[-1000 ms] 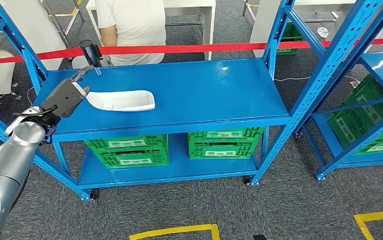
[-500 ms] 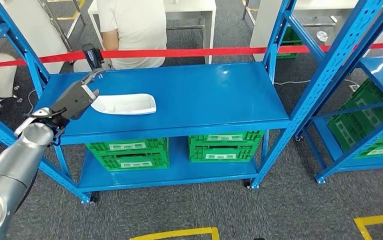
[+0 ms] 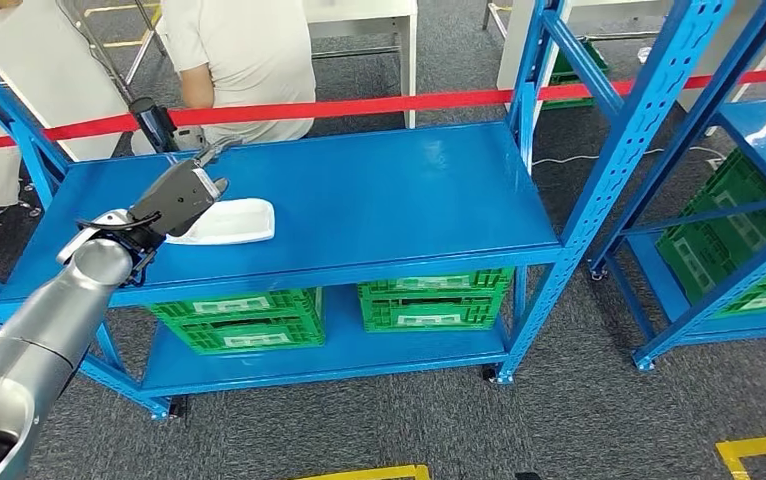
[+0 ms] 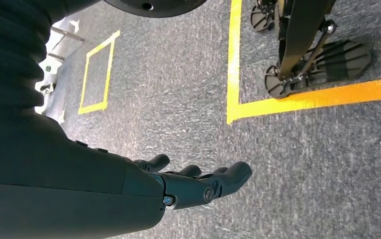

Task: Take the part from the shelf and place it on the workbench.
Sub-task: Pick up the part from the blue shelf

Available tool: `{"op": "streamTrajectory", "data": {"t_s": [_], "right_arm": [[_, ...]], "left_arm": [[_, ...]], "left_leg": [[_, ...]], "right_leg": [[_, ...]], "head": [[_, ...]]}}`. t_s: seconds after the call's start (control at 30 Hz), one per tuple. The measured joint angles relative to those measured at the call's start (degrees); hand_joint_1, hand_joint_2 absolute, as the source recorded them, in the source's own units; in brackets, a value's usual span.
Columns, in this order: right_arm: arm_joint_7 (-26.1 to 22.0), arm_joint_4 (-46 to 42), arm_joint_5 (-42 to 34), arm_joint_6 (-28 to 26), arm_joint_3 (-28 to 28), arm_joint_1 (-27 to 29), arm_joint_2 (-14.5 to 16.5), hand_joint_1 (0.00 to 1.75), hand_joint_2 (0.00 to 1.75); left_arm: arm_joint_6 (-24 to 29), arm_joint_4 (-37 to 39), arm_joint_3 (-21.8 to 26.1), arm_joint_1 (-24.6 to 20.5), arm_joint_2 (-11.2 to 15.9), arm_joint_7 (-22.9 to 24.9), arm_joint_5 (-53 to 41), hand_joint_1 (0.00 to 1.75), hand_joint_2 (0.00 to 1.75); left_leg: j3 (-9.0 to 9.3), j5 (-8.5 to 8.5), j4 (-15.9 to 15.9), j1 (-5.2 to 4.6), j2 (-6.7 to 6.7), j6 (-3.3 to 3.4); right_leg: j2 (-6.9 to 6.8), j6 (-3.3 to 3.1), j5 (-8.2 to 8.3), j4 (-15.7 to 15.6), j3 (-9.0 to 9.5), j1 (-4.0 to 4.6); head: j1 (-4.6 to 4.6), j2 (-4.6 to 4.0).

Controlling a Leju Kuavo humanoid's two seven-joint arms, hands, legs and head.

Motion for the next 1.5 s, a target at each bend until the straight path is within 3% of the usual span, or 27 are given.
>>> {"op": "streamTrajectory", "data": {"t_s": [0.1, 0.2, 0.27, 0.3, 0.33, 0.4, 0.43, 0.5, 0.57, 0.63, 0.67, 0.7, 0.77, 0.8, 0.83, 0.93, 1.17, 1.5], "right_arm": [[0.0, 0.0, 0.0, 0.0, 0.0, 0.0, 0.0, 0.00, 1.75], [0.0, 0.0, 0.0, 0.0, -0.1, 0.0, 0.0, 0.00, 1.75], [0.0, 0.0, 0.1, 0.0, -0.2, 0.1, 0.0, 0.00, 1.75], [0.0, 0.0, 0.2, 0.0, -0.3, 0.1, 0.0, 0.00, 1.75], [0.0, 0.1, 0.3, -0.1, -0.4, 0.2, 0.1, 0.00, 1.75], [0.0, 0.2, 0.7, -0.4, -0.5, 0.1, 0.3, 0.00, 1.75], [0.0, 0.2, 0.8, -0.4, -0.5, 0.1, 0.4, 0.00, 1.75], [-0.1, 0.2, 1.0, -0.2, -0.5, 0.0, 0.4, 0.00, 1.75], [-0.1, 0.2, 1.1, 0.2, -0.5, -0.1, 0.4, 0.00, 1.75], [-0.1, 0.2, 1.2, 0.5, -0.5, -0.1, 0.3, 0.00, 1.75], [-0.1, 0.2, 1.2, 0.5, -0.5, 0.0, 0.3, 0.00, 1.75], [0.0, 0.2, 1.2, 0.5, -0.5, 0.0, 0.2, 0.00, 1.75], [0.0, 0.2, 1.3, 0.5, -0.6, 0.1, 0.1, 0.00, 1.75], [0.0, 0.2, 1.4, 0.5, -0.6, 0.2, 0.1, 0.00, 1.75], [0.0, 0.2, 1.4, 0.5, -0.6, 0.1, 0.1, 0.00, 1.75], [0.0, 0.2, 1.6, 0.5, -0.7, -0.1, 0.1, 0.00, 1.75], [0.0, 0.2, 1.7, 0.5, -0.7, 0.0, 0.0, 0.00, 1.75], [0.0, 0.2, 2.0, 0.5, -0.8, -0.1, 0.0, 0.00, 1.75]], "left_arm": [[0.2, 0.0, -0.2, -0.1, -0.1, 0.0, 0.1, 0.00, 0.00], [0.2, 0.0, -0.3, 0.0, -0.1, 0.0, 0.1, 0.00, 0.00], [0.3, 0.2, -0.6, 0.2, -0.1, 0.1, 0.1, 0.00, 0.00], [0.5, 0.3, -0.8, 0.3, -0.1, 0.2, 0.2, 0.00, 0.00], [0.7, 0.4, -1.1, 0.4, 0.0, 0.3, 0.3, 0.00, 0.00], [1.1, 0.5, -1.5, 0.5, 0.2, 0.7, 0.7, 0.00, 0.00], [1.3, 0.6, -1.6, 0.4, 0.3, 0.8, 0.9, 0.00, 0.00], [1.2, 0.5, -1.7, 0.3, 0.4, 1.2, 1.3, 0.00, 0.87], [0.8, 0.6, -1.7, 0.2, 0.5, 1.5, 2.0, 0.00, 1.75], [0.4, 1.0, -1.8, 0.6, 0.5, 1.8, 2.5, 0.00, 1.75], [0.4, 1.2, -1.8, 1.1, 0.5, 1.9, 2.5, 0.00, 1.75], [0.5, 1.4, -1.9, 1.4, 0.6, 2.1, 2.5, 0.00, 1.75], [0.9, 1.7, -2.1, 1.8, 0.8, 2.2, 2.1, 0.00, 1.75], [1.0, 1.8, -2.3, 1.7, 1.0, 2.2, 1.9, 0.00, 1.75], [1.1, 1.9, -2.4, 1.7, 1.1, 2.3, 1.8, 0.00, 1.75], [1.2, 2.1, -2.7, 1.8, 1.8, 2.4, 1.5, 0.00, 1.75], [1.2, 2.3, -3.0, 1.8, 2.3, 2.3, 1.4, 0.00, 1.75], [2.0, 2.7, -4.3, 1.7, 3.1, 2.5, -0.6, 0.00, 1.75]], "left_leg": [[-3.61, -2.37, 6.3, -0.20, 0.17, -0.06], [-4.00, -2.57, 6.9, -0.21, 0.17, -0.05], [-6.96, -2.67, 10.4, -0.33, 0.16, 0.23], [-7.84, -0.13, 9.4, -0.68, 0.13, 0.94], [-7.76, 2.83, 6.4, -1.31, 0.07, 2.06], [-5.09, 8.57, -2.5, -2.54, -0.04, 4.02], [-3.99, 8.85, -4.6, -2.76, -0.06, 4.44], [-2.90, 8.56, -5.7, -2.42, -0.04, 4.49], [-1.91, 8.04, -6.5, -2.10, 0.03, 4.64], [-1.39, 7.27, -6.4, -2.09, 0.02, 4.75], [-1.04, 6.81, -6.3, -2.11, -0.02, 4.71], [-0.61, 6.28, -6.0, -2.11, -0.06, 4.64], [0.26, 5.02, -5.3, -2.07, -0.13, 4.35], [0.53, 4.43, -4.9, -2.13, -0.14, 4.09], [0.59, 4.00, -4.5, -2.20, -0.17, 3.81], [0.38, 3.64, -4.1, -2.42, -0.18, 3.44], [1.02, 3.54, -4.8, -2.40, 0.06, 3.20], [1.36, 3.56, -4.8, -2.33, 0.05, 2.93]], "right_leg": [[0.00, -0.43, -0.51, -0.2, 0.77, 0.14], [0.00, -0.46, -0.56, -0.2, 0.82, 0.16], [0.01, -0.64, -1.16, -0.2, 1.49, 0.38], [0.05, -0.76, -1.94, -0.2, 2.51, 0.67], [0.13, -0.65, -2.90, -0.6, 3.74, 0.86], [0.27, -0.09, -4.26, -1.6, 5.79, 0.95], [0.29, 0.36, -4.54, -2.3, 6.40, 0.94], [-0.04, 0.85, -5.28, -1.8, 6.51, 1.12], [-0.40, 1.08, -7.27, 3.6, 3.29, 1.21], [-0.47, 1.18, -9.01, 11.1, -2.11, 1.24], [-0.48, 1.23, -8.54, 13.0, -4.04, 1.28], [-0.49, 1.27, -6.83, 12.8, -4.96, 1.31], [-0.63, 1.22, -1.15, 6.9, -3.91, 1.32], [-0.71, 1.12, 0.86, 3.7, -2.86, 1.45], [-0.80, 0.89, 1.78, 1.1, -1.88, 1.51], [-0.75, 0.50, 1.45, -0.9, -0.92, 1.63], [-0.55, -0.02, 1.16, -1.0, -0.63, 1.77], [-0.61, -0.11, 1.11, -1.0, -0.17, 1.72]], "head": [[-0.08, 0.00], [-0.08, 0.00], [-0.08, 0.00], [-0.08, 0.00], [-0.07, 0.00], [-0.09, 0.00], [-0.11, 0.00], [-0.17, 0.00], [-0.16, 0.00], [-0.15, 0.00], [-0.15, 0.00], [-0.15, 0.00], [-0.14, 0.00], [-0.15, 0.00], [-0.16, 0.00], [-0.23, 0.00], [-0.22, 0.00], [-0.21, 0.00]]}}
